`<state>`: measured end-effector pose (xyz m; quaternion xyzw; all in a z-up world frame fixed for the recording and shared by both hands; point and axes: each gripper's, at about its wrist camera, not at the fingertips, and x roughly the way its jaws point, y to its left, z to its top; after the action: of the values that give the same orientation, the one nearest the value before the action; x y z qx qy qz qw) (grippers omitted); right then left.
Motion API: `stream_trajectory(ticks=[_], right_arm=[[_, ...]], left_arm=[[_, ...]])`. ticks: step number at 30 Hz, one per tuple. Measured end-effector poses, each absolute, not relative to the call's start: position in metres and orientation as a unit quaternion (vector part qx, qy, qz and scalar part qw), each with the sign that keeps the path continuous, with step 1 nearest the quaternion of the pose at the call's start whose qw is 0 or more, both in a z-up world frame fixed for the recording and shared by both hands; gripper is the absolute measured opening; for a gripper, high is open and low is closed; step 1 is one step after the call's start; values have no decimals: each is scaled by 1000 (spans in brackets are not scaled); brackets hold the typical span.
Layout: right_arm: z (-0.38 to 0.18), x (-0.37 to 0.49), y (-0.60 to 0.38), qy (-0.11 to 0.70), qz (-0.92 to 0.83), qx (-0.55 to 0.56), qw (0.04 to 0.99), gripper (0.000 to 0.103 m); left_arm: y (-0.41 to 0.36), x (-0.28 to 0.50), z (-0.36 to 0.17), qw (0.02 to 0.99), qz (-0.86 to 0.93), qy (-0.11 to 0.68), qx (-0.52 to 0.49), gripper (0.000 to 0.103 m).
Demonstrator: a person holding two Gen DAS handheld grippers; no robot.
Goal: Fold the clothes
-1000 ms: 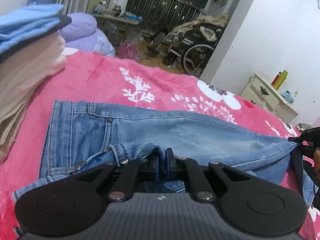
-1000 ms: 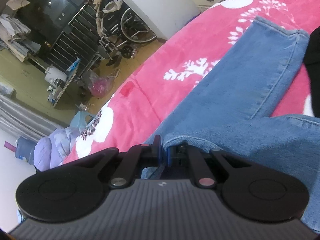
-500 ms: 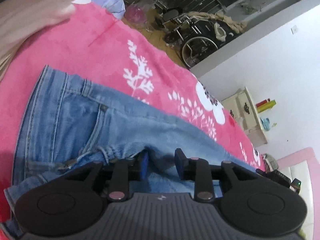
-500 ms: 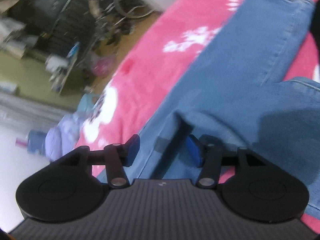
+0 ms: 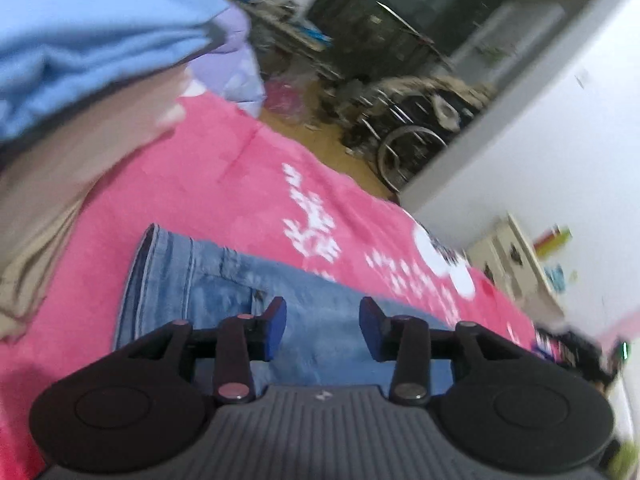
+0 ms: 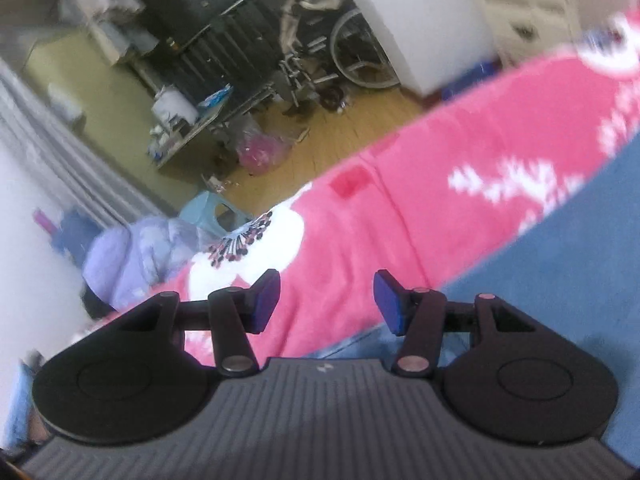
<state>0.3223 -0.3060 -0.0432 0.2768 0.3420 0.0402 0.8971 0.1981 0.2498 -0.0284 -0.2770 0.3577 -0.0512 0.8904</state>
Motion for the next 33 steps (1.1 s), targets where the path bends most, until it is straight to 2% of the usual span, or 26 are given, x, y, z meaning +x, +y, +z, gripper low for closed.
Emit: stream_trajectory(ticks=[5,11,15,18,21,28,29,33], right_arm=[[-25,292,-284,400,115,292,861,52],[-63,210,-276,472,142,445,748,56],[-99,179,-269,503,131,508,687,59],[-122,169,-259,511,132,545,652,59],[-138,175,-244,484,154,575,642,61],[-140,198,-222,433,169,591,660,60],[-139,200,-221,428,171,592,661,59],[-142,212,-210,429,187,599,650,27]], left_arm=[[235,141,-10,900,-102,371,-203,48],[235,103,-38,855,-125,428,-263,52],[240,91,-66,830,-103,456,-304,52],[244,93,-81,831,-54,451,-322,54],[246,97,-86,832,-25,438,-340,54],[249,105,-99,830,43,406,-380,53],[250,106,-101,829,52,401,-386,53],[246,109,-101,831,87,389,-388,45]])
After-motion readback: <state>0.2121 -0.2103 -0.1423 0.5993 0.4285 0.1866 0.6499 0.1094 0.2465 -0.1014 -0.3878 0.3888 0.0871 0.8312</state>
